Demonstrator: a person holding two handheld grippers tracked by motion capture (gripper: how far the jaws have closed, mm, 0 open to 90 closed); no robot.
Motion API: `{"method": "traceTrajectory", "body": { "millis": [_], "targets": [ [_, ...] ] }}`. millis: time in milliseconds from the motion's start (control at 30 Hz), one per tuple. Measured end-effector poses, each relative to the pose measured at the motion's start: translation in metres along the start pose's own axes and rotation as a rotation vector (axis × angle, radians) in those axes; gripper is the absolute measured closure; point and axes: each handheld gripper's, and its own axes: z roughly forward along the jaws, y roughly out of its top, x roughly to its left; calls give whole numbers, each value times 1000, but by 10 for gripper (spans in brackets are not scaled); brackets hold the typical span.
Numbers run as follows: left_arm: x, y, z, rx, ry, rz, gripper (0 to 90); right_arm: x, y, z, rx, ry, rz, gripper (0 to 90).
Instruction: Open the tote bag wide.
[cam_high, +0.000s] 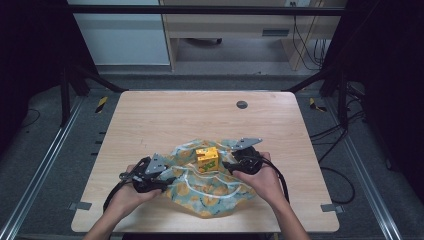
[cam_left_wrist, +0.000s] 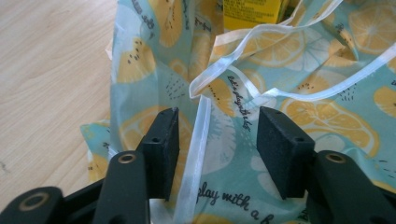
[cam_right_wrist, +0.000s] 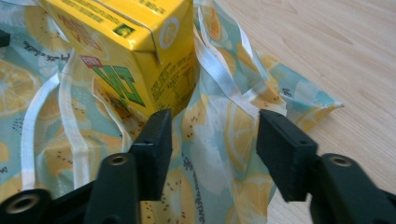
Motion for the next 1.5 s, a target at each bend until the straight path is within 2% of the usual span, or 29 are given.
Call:
{"method": "traceTrajectory", "body": {
  "millis": [167,233,400,533,633,800,933,1067,1133,1267,1367,1500],
  "targets": [
    [3,-4,3,16,-13,-9,559,1,0,2,0,8,-12,648],
    [3,-5,3,2,-2,-16,615,1,0,1,-8,8,-12,717],
    [0,-5,-2,-50,-19,-32,788,1,1,1,-11,11,-9,863],
    [-2,-4,-9,-95,-30,-37,869,1,2,3,-2,13,-11,898],
    [-5,-3,-18,-128,-57,-32,886,-1,3,4,-12,3,-6,900],
    [-12,-5,-28,-134,-142,-15,888,-11,3,4,-31,-28,28,900],
    [-24,-5,-29,-113,-184,39,888,-21,3,5,-40,-54,70,900],
    [-32,-10,-23,-59,-206,94,888,-30,0,8,-40,-58,104,900],
    [-32,-15,-19,-37,-207,100,888,-32,0,11,-40,-57,115,900],
    [-30,-21,-13,-16,-209,74,888,-34,0,17,-25,-59,119,900],
    [-29,-24,-9,19,-179,89,888,-35,-1,22,-10,-57,132,900],
    [-27,-28,-5,41,-154,84,887,-36,-3,27,4,-54,144,900]
  ]
}}
